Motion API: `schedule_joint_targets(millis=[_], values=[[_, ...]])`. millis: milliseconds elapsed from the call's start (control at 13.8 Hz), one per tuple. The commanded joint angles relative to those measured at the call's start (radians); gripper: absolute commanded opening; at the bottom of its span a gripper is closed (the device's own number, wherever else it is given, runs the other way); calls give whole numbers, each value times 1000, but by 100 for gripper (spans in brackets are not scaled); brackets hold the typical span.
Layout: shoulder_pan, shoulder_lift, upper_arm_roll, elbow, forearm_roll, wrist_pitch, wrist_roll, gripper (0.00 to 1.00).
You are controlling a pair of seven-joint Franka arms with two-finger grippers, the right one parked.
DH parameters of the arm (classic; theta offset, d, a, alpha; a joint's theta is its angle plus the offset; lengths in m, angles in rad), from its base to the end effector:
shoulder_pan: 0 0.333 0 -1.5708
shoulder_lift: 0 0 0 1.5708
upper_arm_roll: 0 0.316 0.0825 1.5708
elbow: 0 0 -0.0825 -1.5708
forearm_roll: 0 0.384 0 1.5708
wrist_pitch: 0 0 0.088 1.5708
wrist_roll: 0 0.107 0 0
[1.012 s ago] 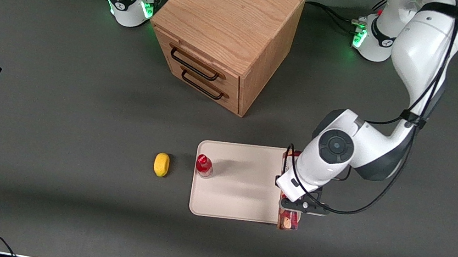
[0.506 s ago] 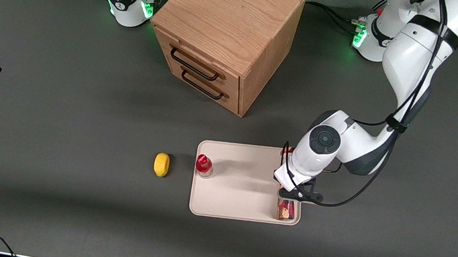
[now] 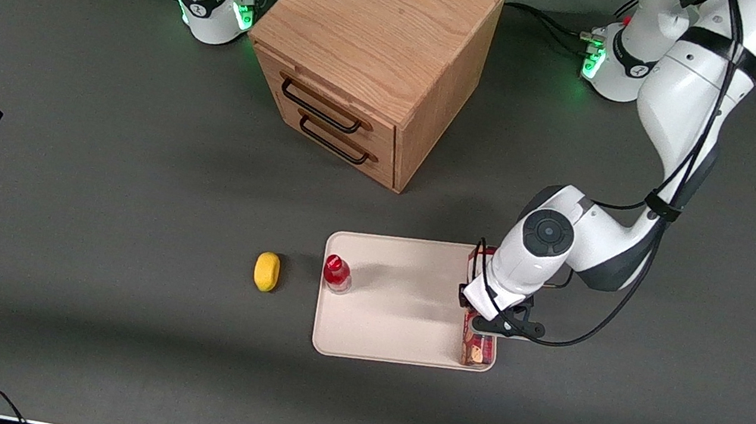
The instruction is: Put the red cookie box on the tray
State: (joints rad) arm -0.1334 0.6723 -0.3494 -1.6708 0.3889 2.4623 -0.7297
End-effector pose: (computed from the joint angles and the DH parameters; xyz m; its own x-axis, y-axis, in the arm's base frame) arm 0.6312 -0.2961 0.2472 0.9830 0.0563 0.1745 0.0474 -0.9974 0.0545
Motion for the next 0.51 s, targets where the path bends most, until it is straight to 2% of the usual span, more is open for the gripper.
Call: schedule_joint_targets(millis=[0,217,361,434], values=[[0,-110,4,-13,-19,-52,-25,100],[30,-242,6,23,-175,-237,-14,100],[72,-333,6,74,-203,-432,57,100],[101,-373,6,94,-212,-516,166,100]])
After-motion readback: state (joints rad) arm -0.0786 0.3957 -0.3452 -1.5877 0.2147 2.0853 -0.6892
